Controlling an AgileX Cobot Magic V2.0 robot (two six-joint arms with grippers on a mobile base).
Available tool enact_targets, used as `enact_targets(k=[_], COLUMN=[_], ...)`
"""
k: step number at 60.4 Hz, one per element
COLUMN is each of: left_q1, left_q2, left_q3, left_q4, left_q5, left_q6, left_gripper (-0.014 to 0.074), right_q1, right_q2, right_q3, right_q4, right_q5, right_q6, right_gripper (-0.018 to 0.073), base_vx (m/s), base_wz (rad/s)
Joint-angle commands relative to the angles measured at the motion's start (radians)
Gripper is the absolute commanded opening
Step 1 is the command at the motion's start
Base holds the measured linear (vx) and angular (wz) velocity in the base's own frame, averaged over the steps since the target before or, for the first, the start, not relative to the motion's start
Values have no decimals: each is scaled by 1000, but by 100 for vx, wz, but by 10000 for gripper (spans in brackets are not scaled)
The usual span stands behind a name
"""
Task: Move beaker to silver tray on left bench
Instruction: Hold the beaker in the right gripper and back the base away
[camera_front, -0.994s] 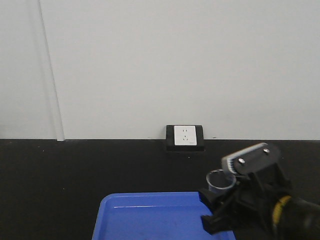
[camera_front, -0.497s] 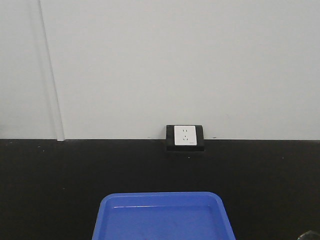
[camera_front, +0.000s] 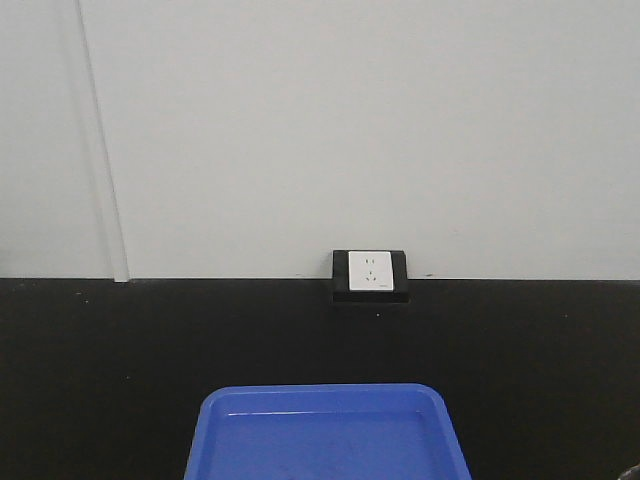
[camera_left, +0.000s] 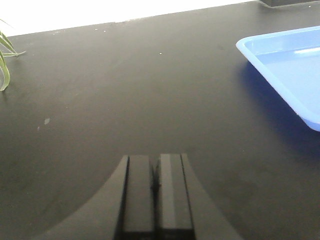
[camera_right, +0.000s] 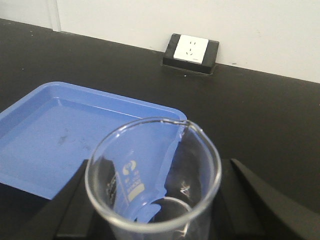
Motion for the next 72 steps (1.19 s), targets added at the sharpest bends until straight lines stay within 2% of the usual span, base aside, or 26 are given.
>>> enact_targets(k=[1,43,72], left_q1=[-7,-7,-7], left_q2=[-7,-7,-7], left_q3=[20,20,20], left_q4=[-3,-3,-3], left_q5=[-75,-75,-75], left_q6=[-2,-2,-2], left_gripper=[1,1,1], right_q1=[-1,-1,-1], right_q2=[1,1,1], right_q3=[-28,-28,-28], right_q4=[-27,-27,-27], right_q5=[-63,-63,-63], right_q6=[-3,-3,-3], right_gripper=[-11,-11,-11], base_vx=[0,-1,-17], base_wz=[0,-1,-2])
